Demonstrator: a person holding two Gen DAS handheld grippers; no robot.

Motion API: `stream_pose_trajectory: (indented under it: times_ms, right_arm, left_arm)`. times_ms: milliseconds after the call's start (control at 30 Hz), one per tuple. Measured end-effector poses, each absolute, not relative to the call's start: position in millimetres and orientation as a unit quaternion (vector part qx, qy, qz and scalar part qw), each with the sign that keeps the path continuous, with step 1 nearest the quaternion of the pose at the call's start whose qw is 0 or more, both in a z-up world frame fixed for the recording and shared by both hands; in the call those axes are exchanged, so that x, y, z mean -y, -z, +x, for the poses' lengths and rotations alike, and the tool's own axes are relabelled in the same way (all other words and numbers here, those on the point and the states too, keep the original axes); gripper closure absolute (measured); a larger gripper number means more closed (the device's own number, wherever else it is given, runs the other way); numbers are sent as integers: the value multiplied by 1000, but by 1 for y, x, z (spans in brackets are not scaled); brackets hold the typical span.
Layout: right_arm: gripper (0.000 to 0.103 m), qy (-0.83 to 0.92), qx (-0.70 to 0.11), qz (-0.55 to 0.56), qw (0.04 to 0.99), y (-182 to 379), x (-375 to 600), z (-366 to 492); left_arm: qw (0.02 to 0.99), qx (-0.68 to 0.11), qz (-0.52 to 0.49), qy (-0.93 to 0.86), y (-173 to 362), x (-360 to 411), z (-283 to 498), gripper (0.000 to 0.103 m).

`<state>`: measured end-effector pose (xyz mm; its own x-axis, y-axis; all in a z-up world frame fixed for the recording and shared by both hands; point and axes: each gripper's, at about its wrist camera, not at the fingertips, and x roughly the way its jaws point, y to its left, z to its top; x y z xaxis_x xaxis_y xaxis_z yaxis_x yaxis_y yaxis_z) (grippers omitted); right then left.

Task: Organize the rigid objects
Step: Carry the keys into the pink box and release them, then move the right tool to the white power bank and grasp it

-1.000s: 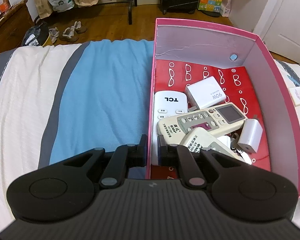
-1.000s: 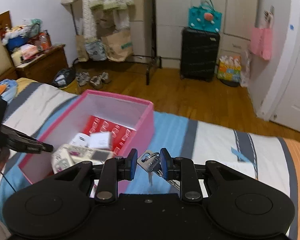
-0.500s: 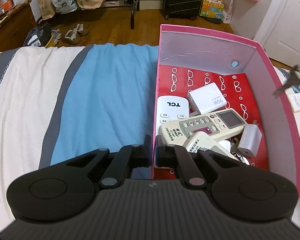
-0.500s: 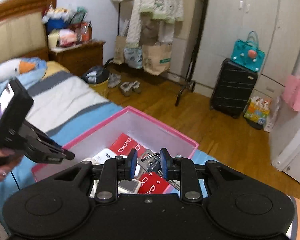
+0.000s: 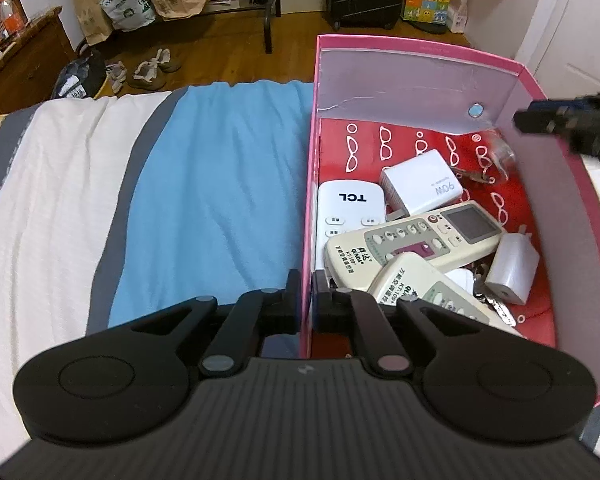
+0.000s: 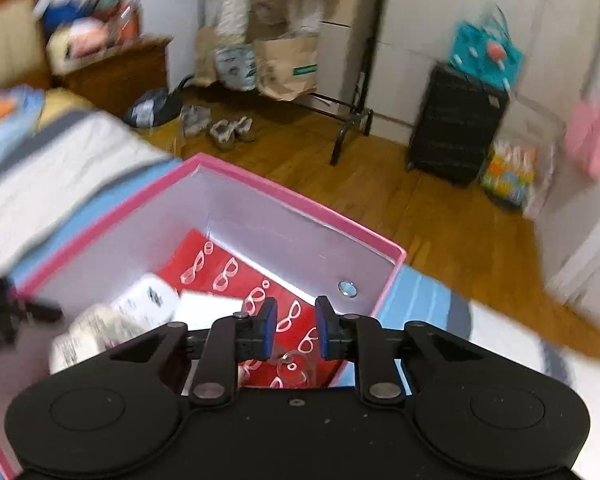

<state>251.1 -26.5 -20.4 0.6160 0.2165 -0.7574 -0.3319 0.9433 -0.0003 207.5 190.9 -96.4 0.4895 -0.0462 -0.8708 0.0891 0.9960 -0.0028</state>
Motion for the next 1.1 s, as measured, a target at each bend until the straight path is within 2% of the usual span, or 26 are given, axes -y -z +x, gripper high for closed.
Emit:
stream_pose_trajectory:
  times_ms: [167, 300, 467, 600, 733, 1100]
  right_arm:
    - [74, -134, -392, -7, 910, -5, 61, 234]
    - [69, -104, -414, 40, 904, -15, 106, 221]
    - [50, -57, -470, 113, 874, -4, 169, 216]
    - [49, -12, -495, 135, 859, 12, 204, 209]
    - [40, 18, -503, 175, 846, 31, 236, 209]
    - [35, 85, -546, 272, 788, 107, 290, 227]
  left_arm:
    - [862, -505, 16, 39, 96, -191, 207, 99]
    - [861, -506, 15, 38, 95, -191, 206, 99]
    - [858, -512, -1, 41, 92, -195, 208, 98]
    - [857, -513, -7, 42, 91, -198, 209, 98]
    - [856, -515, -3, 39, 92, -195, 210, 98]
    - [853, -520, -21, 46, 94, -200, 216, 97]
